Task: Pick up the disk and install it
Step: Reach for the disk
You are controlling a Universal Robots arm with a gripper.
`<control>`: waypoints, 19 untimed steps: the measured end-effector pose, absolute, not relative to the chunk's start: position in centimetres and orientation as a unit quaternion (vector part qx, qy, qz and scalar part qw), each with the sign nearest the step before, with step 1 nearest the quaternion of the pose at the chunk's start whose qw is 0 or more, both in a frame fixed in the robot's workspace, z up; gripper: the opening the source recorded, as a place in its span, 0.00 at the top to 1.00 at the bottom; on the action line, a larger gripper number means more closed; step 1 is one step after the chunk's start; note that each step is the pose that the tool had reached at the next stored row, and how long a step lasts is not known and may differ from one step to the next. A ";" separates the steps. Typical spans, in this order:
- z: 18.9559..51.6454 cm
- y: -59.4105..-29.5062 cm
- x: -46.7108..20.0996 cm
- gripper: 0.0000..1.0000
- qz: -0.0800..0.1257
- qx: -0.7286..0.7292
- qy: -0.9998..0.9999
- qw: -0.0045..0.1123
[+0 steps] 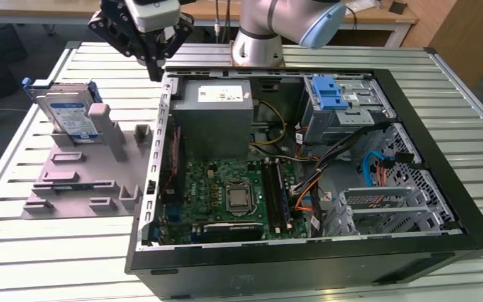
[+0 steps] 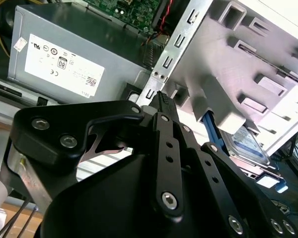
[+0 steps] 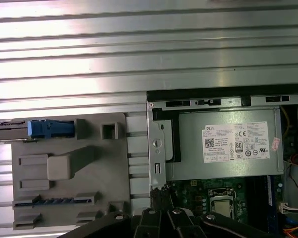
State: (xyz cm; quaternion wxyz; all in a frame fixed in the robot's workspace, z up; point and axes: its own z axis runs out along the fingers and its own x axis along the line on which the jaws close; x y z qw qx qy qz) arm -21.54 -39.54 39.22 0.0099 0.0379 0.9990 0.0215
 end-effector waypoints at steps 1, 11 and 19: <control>39.2 -39.5 -21.7 0.89 0.022 0.038 0.999 0.010; 39.2 -39.5 -22.8 0.89 0.022 0.038 0.999 0.008; 39.2 -39.4 -24.1 0.89 0.021 0.038 0.999 0.007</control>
